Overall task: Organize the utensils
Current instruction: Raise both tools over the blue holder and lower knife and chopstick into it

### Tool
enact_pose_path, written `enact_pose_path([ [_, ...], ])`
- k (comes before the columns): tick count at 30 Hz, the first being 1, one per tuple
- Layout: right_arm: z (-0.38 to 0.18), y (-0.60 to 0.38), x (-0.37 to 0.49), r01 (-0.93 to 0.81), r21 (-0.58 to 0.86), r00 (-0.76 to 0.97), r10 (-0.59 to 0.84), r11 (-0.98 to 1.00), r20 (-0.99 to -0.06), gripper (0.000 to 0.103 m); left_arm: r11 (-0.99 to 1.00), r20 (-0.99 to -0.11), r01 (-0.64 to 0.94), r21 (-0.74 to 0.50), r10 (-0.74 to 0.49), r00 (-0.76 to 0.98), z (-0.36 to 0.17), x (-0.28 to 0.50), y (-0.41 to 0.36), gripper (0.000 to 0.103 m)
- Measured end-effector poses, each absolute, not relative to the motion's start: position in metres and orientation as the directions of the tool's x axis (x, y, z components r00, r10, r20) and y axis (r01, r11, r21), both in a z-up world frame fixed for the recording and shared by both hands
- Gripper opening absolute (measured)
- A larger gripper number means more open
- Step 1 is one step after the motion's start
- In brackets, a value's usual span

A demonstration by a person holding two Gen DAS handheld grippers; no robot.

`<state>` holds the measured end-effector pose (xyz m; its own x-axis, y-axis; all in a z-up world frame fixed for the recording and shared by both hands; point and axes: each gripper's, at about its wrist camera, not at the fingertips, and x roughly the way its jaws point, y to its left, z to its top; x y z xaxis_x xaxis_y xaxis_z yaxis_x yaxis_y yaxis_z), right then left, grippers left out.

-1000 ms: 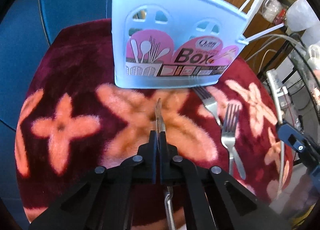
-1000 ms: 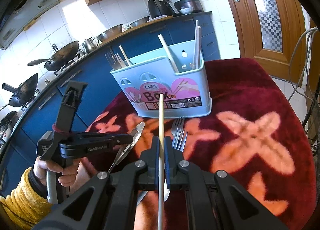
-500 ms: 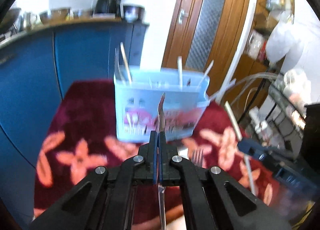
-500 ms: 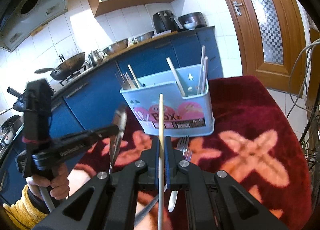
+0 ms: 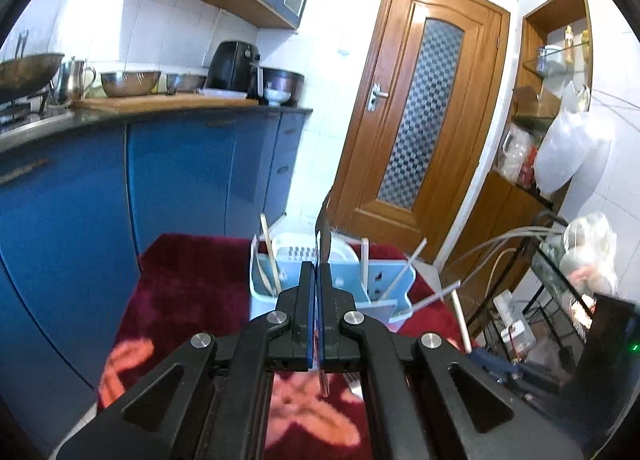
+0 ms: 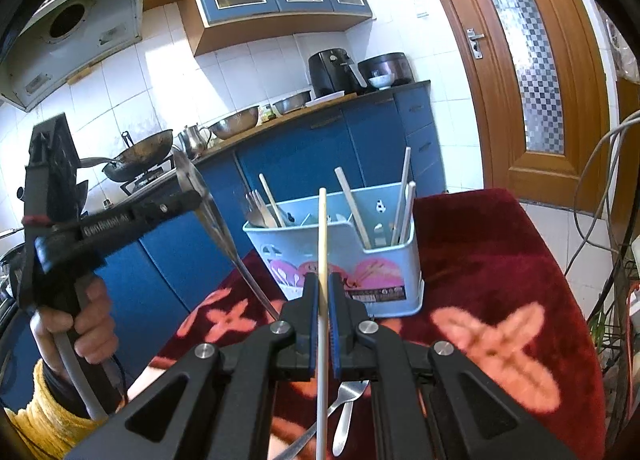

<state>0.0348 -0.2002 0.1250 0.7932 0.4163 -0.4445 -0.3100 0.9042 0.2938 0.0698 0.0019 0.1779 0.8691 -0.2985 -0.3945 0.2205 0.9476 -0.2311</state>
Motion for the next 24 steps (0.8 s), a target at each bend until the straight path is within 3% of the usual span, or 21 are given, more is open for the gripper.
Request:
enact_pose_path([
  [14, 0.125, -0.203, 0.04, -0.311, 0.292, 0.798, 0.415, 0.905, -0.438, 0.006, 0.966, -0.26, 0.184, -0.183, -0.228, 0.938, 0.257, 0.078, 0.013, 0.0],
  [24, 0.127, -0.205, 0.051, -0.299, 0.266, 0.815, 0.39, 0.917, -0.429, 0.006, 0.982, -0.283, 0.144, -0.122, -0.173, 0.943, 0.232, 0.117, -0.006, 0.0],
])
